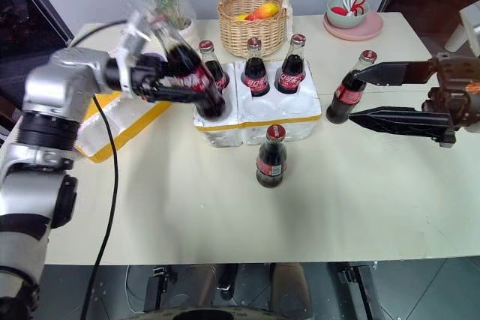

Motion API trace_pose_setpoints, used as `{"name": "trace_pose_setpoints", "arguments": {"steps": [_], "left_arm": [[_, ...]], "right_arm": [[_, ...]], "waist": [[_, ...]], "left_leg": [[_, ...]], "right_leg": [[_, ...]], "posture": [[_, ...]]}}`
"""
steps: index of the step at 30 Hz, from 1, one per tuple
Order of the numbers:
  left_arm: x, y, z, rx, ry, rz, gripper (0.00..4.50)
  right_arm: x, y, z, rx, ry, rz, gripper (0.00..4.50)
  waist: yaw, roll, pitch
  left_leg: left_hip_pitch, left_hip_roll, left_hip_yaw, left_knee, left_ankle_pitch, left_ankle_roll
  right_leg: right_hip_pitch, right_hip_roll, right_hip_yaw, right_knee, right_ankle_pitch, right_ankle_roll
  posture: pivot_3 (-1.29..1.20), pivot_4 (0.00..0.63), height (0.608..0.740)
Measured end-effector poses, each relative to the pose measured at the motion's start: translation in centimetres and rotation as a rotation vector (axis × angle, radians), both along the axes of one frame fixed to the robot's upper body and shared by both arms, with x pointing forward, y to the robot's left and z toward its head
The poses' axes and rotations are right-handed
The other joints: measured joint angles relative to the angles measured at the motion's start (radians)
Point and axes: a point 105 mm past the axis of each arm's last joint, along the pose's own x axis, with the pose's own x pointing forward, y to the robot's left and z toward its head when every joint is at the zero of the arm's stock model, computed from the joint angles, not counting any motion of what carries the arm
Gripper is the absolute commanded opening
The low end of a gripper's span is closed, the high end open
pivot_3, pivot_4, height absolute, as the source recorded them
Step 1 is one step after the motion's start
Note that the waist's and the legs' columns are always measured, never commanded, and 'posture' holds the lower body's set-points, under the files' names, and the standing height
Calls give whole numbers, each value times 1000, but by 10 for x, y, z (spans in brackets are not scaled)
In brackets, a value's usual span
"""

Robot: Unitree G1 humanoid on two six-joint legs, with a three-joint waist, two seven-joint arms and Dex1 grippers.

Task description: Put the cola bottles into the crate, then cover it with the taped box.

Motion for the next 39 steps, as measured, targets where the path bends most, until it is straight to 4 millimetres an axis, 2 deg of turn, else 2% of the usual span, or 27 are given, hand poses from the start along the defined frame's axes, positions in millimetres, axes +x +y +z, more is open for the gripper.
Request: {"name": "trace_pose_setpoints", "arguments": {"steps": [7,11,14,18,25,27,29,35,37,39], "left_arm": [[2,-4,0,35,-106,-57,2805],[12,-12,-1,23,-114,-44,2805],[28,-6,-16,56,-89,54,2805],[35,-9,-39,74,-7,87,2805],[33,-12,-42,111,-18,48,2805],[34,-13,-42,121,-22,46,3865],[33,-13,-42,129,-26,39,4448],[30,-5,-35,141,-32,22,4448],[28,2,-25,126,-44,23,4448],[21,13,-4,72,-38,22,4448]], "right_arm": [[0,-3,-8,27,20,-45,4500],[1,-3,-9,40,14,-53,4500],[-1,0,-8,39,9,-43,4500],[1,1,-9,49,7,-50,4500],[2,0,-9,51,3,-56,4500],[2,0,-9,49,-3,-54,4500],[4,-1,-14,34,-1,-62,4500],[18,-10,-41,-77,-4,-140,4500],[21,-14,-48,-105,-22,-169,4500],[22,-17,-54,-117,-28,-188,4500]], "waist": [[9,-2,-1],[16,-2,-2],[12,-2,-2],[5,-4,-1],[5,-4,-1],[6,-4,-1],[7,-4,-1],[10,-4,-1],[10,-4,-1],[8,-4,-1]], "left_leg": [[1,0,0,2,-1,2],[1,0,-2,8,-3,5],[0,0,-2,10,-4,6],[-6,0,-1,10,-4,7],[-13,0,-1,13,-1,2],[-13,0,-1,14,-1,2],[-13,0,-1,14,-1,2],[-13,0,-1,14,-1,2],[-14,0,-1,14,-1,2],[-14,0,-2,14,-1,2]], "right_leg": [[1,0,0,1,0,0],[4,1,-1,3,1,2],[4,1,0,2,2,3],[-2,1,0,3,2,3],[-7,1,0,4,2,3],[-7,1,0,4,2,3],[-7,1,0,4,2,3],[-7,1,0,4,2,3],[-8,2,0,5,2,3],[-8,2,0,5,2,3]], "posture": [[0,150,740],[0,150,740],[0,150,740],[0,150,740],[0,150,740],[0,150,740],[0,150,740],[0,150,740],[0,150,740],[0,150,740]]}}
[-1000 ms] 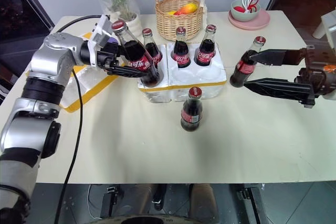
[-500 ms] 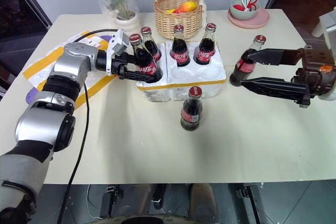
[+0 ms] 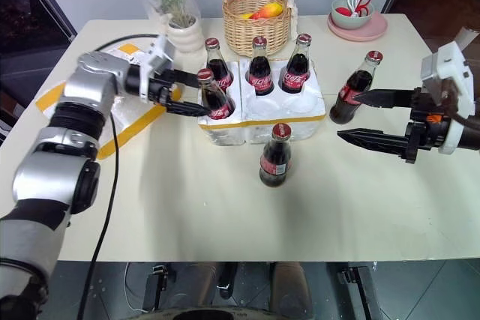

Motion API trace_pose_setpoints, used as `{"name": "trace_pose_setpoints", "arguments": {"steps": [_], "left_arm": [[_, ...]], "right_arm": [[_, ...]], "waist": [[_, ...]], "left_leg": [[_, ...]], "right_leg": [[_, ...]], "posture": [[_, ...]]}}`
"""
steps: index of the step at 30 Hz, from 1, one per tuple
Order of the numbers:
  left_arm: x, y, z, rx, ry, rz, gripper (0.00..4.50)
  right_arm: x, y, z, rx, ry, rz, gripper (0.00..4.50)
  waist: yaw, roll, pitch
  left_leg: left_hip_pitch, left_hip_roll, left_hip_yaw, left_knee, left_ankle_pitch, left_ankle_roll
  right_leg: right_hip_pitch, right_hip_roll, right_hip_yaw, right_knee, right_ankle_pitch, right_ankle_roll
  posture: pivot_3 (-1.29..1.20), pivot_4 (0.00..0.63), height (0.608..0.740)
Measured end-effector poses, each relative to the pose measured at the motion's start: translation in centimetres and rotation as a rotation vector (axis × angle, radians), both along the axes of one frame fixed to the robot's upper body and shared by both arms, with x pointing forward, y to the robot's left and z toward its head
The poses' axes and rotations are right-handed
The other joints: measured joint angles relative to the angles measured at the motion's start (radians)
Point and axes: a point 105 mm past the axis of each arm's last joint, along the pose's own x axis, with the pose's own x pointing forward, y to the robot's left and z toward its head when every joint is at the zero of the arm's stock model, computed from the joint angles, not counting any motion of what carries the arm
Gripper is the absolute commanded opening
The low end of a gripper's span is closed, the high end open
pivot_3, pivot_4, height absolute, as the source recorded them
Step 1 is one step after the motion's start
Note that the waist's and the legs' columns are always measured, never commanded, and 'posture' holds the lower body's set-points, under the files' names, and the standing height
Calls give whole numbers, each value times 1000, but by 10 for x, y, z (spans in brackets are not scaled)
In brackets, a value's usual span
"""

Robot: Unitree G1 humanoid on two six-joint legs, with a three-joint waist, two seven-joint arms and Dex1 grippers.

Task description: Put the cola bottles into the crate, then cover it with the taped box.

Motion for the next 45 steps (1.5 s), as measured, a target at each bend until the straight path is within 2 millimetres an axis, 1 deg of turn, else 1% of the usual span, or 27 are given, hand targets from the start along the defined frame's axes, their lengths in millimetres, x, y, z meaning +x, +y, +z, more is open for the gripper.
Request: {"name": "trace_pose_setpoints", "arguments": {"steps": [1,3,4,5,6,8,10,12,14,17,19,22,25,28,31,35,37,39,41,42,43,44,45], "left_arm": [[-5,6,11,-27,3,0,4448],[-23,21,43,-89,-12,-9,4448],[-33,25,53,-103,-15,-27,4448],[-47,30,59,-102,-11,-52,4448],[-63,38,61,-90,15,-69,4448],[-85,42,58,-62,67,-101,4448],[-102,37,49,-14,90,-161,4448],[-112,30,33,24,121,-213,4448],[-116,25,22,38,143,-242,4448],[-116,18,20,28,141,-270,4448],[-116,14,17,25,136,-279,4448],[-115,10,15,28,127,-286,4448],[-115,8,14,25,119,-290,4448],[-113,5,12,21,111,-289,4448],[-112,5,12,26,103,-282,4448],[-110,4,10,26,101,-280,4448],[-110,2,9,20,98,-286,4448],[-110,1,9,15,95,-290,4448],[-110,1,9,14,95,-289,4500],[-110,0,9,12,93,-293,4500],[-110,0,9,11,91,-293,4500],[-110,0,9,13,89,-290,4500],[-110,0,9,13,89,-289,4500]], "right_arm": [[-1,-2,-4,2,6,-8,4500],[-3,-7,-13,9,33,-30,4500],[-6,-9,-15,11,38,-37,4500],[-10,-9,-17,10,38,-37,4500],[-17,-8,-23,14,47,-33,4500],[-26,-5,-39,35,83,-27,4500],[-33,6,-47,58,86,1,4500],[-36,19,-48,87,62,25,4500],[-34,29,-54,133,57,28,4500],[-28,42,-67,178,81,26,4500],[-23,48,-71,189,75,24,4500],[-15,56,-80,214,92,21,4500],[-9,63,-88,214,107,29,4500],[-1,69,-93,222,111,35,4500],[0,78,-98,217,124,67,4500],[2,84,-102,215,136,90,4500],[7,92,-108,226,146,99,4500],[11,94,-113,224,159,92,4500],[16,96,-118,221,170,81,3980],[21,98,-121,226,173,70,3850],[24,99,-123,235,182,65,3387],[26,100,-121,246,169,62,2919],[26,100,-121,243,167,62,2833]], "waist": [[-2,0,0],[-5,1,0],[-5,1,-1],[-7,1,-1],[-11,1,-1],[-14,1,-1],[-9,1,-1],[-3,1,-1],[4,0,-1],[6,0,-1],[4,0,-2],[4,0,-2],[3,0,-2],[4,0,-2],[5,0,-2],[4,-1,-2],[3,0,-2],[3,0,-2],[1,-1,-2],[1,-1,-2],[2,0,-2],[3,0,-2],[4,0,-2]], "left_leg": [[0,0,0,0,0,0],[0,0,0,0,0,0],[0,0,0,0,0,0],[0,0,0,-1,0,0],[2,0,-1,-1,0,0],[5,0,-3,-2,0,0],[8,0,-3,-1,-3,4],[16,0,-3,-2,-3,4],[20,1,-4,-2,-4,3],[21,1,-4,-3,-3,5],[21,1,-3,-3,-4,6],[20,1,-3,-5,-4,7],[20,1,-3,-6,-2,2],[20,0,-3,-6,-4,6],[20,0,-4,-6,-4,6],[20,0,-4,-6,-4,7],[20,0,-4,-6,-4,6],[20,0,-4,-6,-4,6],[20,0,-4,-7,-4,6],[20,0,-4,-7,-4,6],[20,0,-4,-7,-4,6],[20,0,-4,-7,-3,5],[20,0,-4,-7,-3,5]], "right_leg": [[0,0,0,0,0,0],[0,0,0,1,0,0],[0,0,0,0,0,0],[0,0,1,0,0,0],[1,0,1,0,0,0],[6,1,1,-1,0,0],[10,0,3,-2,0,0],[17,0,3,-3,0,0],[23,1,3,-5,-1,-2],[24,1,3,-8,-2,-3],[24,2,3,-10,0,0],[23,2,3,-10,0,0],[22,2,3,-10,0,0],[22,2,3,-10,0,0],[22,2,3,-10,0,0],[23,2,3,-10,0,0],[22,2,3,-10,0,0],[22,2,3,-10,0,0],[22,2,3,-10,0,0],[22,2,3,-10,0,0],[22,2,3,-10,0,0],[22,2,3,-10,0,0],[22,2,3,-10,0,0]], "posture": [[0,150,740],[0,150,740],[0,150,740],[0,150,740],[0,150,740],[0,150,740],[0,150,740],[0,150,740],[0,150,740],[0,150,740],[0,150,740],[0,150,740],[0,150,740],[0,150,740],[0,150,740],[0,150,740],[0,150,740],[0,150,740],[0,150,740],[0,150,740],[0,150,740],[0,150,740],[0,150,740]]}}
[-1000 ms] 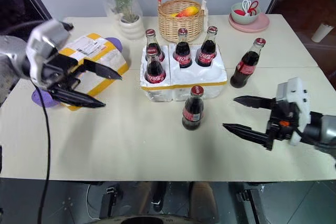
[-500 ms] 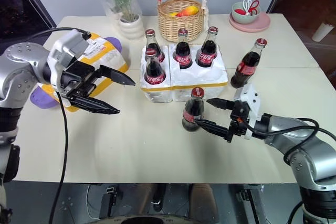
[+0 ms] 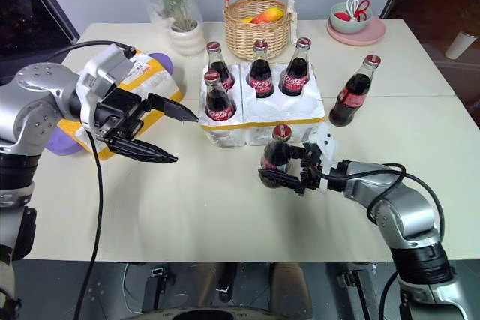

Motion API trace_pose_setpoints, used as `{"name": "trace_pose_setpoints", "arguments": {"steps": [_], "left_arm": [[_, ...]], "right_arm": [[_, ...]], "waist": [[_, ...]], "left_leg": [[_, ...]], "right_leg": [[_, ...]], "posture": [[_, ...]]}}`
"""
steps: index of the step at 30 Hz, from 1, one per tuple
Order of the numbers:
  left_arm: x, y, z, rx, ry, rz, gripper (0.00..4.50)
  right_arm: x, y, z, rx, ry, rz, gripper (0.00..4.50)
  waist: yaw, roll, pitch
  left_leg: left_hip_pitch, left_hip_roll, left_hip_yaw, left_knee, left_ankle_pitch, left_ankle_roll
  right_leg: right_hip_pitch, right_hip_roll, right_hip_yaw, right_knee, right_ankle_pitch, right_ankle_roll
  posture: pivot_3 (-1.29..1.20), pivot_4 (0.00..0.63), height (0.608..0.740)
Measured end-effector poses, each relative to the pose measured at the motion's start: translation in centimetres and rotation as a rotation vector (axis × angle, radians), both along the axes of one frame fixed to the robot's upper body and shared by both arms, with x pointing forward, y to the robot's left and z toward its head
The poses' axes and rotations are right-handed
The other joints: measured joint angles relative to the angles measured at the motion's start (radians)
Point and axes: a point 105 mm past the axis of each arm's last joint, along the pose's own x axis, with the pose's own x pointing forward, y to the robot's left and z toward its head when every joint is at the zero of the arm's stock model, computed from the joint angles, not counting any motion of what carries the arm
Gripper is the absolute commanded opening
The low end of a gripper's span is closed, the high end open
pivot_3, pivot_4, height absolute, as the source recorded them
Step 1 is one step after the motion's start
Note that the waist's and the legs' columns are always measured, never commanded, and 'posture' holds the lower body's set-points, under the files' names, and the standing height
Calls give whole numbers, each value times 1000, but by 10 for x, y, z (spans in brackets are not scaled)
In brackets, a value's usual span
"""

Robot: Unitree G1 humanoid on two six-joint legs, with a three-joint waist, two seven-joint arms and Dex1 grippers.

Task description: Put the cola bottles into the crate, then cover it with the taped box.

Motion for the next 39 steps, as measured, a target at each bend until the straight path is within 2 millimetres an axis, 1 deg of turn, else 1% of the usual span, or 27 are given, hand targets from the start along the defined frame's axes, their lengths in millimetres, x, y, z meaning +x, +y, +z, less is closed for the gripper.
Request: {"name": "trace_pose_setpoints", "arguments": {"steps": [3,4,6,8,9,10,11,12,13,14,15,17,19,21,25,29,34,37,39], "left_arm": [[1,0,0,-2,-3,10,4500],[1,1,1,-4,-6,15,4500],[1,1,1,-5,-6,18,4500],[2,1,0,-6,-4,23,4500],[2,1,0,-6,-4,25,4500],[2,1,0,-7,-5,28,4500],[3,1,0,-7,-5,32,4500],[3,1,-1,-9,-6,36,4500],[3,0,-1,-12,-8,33,4500],[4,0,-1,-12,-8,35,4500],[4,0,-1,-12,-9,38,4500],[4,1,1,-17,-14,45,4500],[5,1,2,-20,-18,50,4500],[5,1,2,-22,-21,58,4500],[6,2,2,-23,-24,66,4500],[6,2,1,-23,-21,71,4500],[7,3,0,-27,-21,81,4500],[7,3,-1,-28,-17,85,4500],[7,3,-1,-29,-18,87,4500]], "right_arm": [[-10,0,1,23,24,32,2833],[-15,0,5,48,37,51,2833],[-20,-1,21,99,23,83,2833],[-20,-4,59,190,-21,122,2833],[-20,-5,74,215,-54,132,2833],[-18,-5,96,241,-118,139,2833],[-13,-4,112,255,-161,135,2833],[-3,-1,130,274,-210,113,2833],[6,-2,143,287,-245,79,2833],[13,-4,151,292,-261,48,2833],[21,-6,154,290,-265,15,2833],[35,-6,148,245,-248,-32,2833],[49,-2,126,173,-194,-58,2833],[58,4,108,143,-145,-67,2833],[62,15,108,143,-196,-43,2833],[71,23,107,163,-205,-52,2833],[83,30,107,153,-210,-59,2833],[94,32,99,134,-193,-85,2833],[100,32,87,97,-169,-101,2833]], "waist": [[2,0,0],[1,0,0],[-1,0,0],[-6,1,0],[-7,0,0],[-7,0,0],[-10,0,0],[-16,0,0],[-18,0,0],[-18,0,0],[-16,0,0],[-16,0,0],[-21,0,0],[-24,0,0],[-28,0,0],[-31,0,0],[-29,0,0],[-29,0,0],[-29,0,0]], "left_leg": [[-1,0,-1,0,0,0],[-2,-1,0,0,0,0],[-2,0,0,0,0,1],[-2,0,0,0,0,1],[-2,0,0,0,0,1],[-2,0,0,0,0,1],[-2,1,0,0,0,1],[-2,1,0,0,0,0],[-2,1,0,-1,0,0],[-2,1,-1,-2,0,0],[-2,0,-1,-2,0,0],[-3,-1,-1,-3,3,-4],[-6,-2,-1,-3,3,-5],[-7,-2,0,-5,3,-5],[-6,-2,0,-7,4,-6],[-6,-1,0,-7,7,-11],[-5,-1,0,-7,8,-11],[-5,-1,0,-8,8,-12],[-6,-1,0,-10,8,-12]], "right_leg": [[0,0,0,0,0,0],[-1,0,0,0,0,0],[-2,0,0,0,0,0],[-2,0,0,0,0,0],[-2,0,0,0,0,0],[-2,0,0,0,0,0],[-2,0,0,0,0,0],[-2,0,0,0,0,0],[-2,0,0,0,0,0],[-2,0,0,0,0,0],[-3,0,0,0,0,0],[-4,0,0,0,0,0],[-7,-1,0,0,0,0],[-10,-2,1,1,0,0],[-12,-1,2,2,0,0],[-12,-1,2,3,0,-1],[-14,0,3,8,0,-1],[-15,0,3,8,1,-2],[-16,0,3,8,1,-3]], "posture": [[0,150,740],[0,150,740],[0,150,740],[0,150,740],[0,150,740],[0,150,740],[0,150,740],[0,150,740],[0,150,740],[0,150,740],[0,150,740],[0,150,740],[0,150,740],[0,150,740],[0,150,740],[0,150,740],[0,150,740],[0,150,740],[0,150,740]]}}
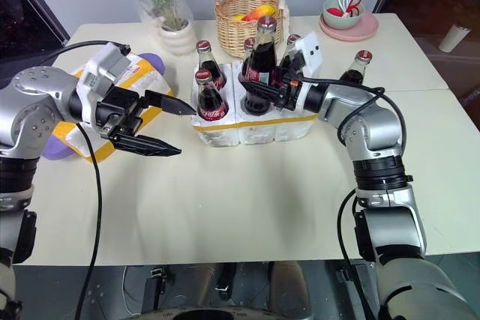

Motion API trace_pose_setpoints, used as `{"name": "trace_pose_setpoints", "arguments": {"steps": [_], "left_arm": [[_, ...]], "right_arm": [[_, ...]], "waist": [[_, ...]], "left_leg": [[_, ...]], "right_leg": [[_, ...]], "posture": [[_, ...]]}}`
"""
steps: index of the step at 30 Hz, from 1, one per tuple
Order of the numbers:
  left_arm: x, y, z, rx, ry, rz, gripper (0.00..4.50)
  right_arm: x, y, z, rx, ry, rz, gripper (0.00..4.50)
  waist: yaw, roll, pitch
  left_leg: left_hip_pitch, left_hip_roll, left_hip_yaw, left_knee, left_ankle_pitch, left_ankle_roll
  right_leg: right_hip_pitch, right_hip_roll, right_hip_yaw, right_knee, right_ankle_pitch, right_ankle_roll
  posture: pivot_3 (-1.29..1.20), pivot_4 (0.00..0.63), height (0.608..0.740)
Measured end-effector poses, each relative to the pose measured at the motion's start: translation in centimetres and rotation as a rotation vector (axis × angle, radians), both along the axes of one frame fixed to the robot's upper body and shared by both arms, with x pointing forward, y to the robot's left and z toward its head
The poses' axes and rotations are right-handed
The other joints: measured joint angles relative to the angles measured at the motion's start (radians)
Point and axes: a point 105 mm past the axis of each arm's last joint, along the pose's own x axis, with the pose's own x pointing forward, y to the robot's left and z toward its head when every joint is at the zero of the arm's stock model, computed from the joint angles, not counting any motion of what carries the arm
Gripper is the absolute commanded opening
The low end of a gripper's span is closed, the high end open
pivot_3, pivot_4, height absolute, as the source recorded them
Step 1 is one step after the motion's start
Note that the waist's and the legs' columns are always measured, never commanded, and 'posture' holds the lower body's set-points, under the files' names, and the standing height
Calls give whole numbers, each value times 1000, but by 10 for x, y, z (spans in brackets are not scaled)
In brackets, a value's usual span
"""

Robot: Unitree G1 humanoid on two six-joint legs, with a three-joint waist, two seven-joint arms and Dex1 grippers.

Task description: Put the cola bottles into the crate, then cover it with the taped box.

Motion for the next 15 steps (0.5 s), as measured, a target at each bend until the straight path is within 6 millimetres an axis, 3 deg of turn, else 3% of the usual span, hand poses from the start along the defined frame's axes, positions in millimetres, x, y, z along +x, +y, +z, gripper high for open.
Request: {"name": "trace_pose_setpoints", "arguments": {"steps": [6,8,10,15], "left_arm": [[0,0,0,-1,-3,3,4500],[1,0,0,-2,-3,3,4500],[1,-1,0,-3,-3,3,4500],[1,-3,0,-11,-1,-3,4500]], "right_arm": [[5,2,-25,-74,68,-6,2833],[5,3,-26,-82,66,-8,3855],[4,5,-26,-86,56,-12,4445],[-3,1,-29,-74,42,-51,4445]], "waist": [[0,0,0],[0,0,0],[0,0,0],[1,0,0]], "left_leg": [[0,0,0,0,0,0],[0,0,0,0,0,0],[0,0,0,0,0,0],[1,0,-1,0,0,0]], "right_leg": [[0,0,0,0,0,0],[0,0,0,0,0,0],[0,0,0,0,0,0],[0,0,0,0,0,0]], "posture": [[0,150,740],[0,150,740],[0,150,740],[0,150,740]]}}
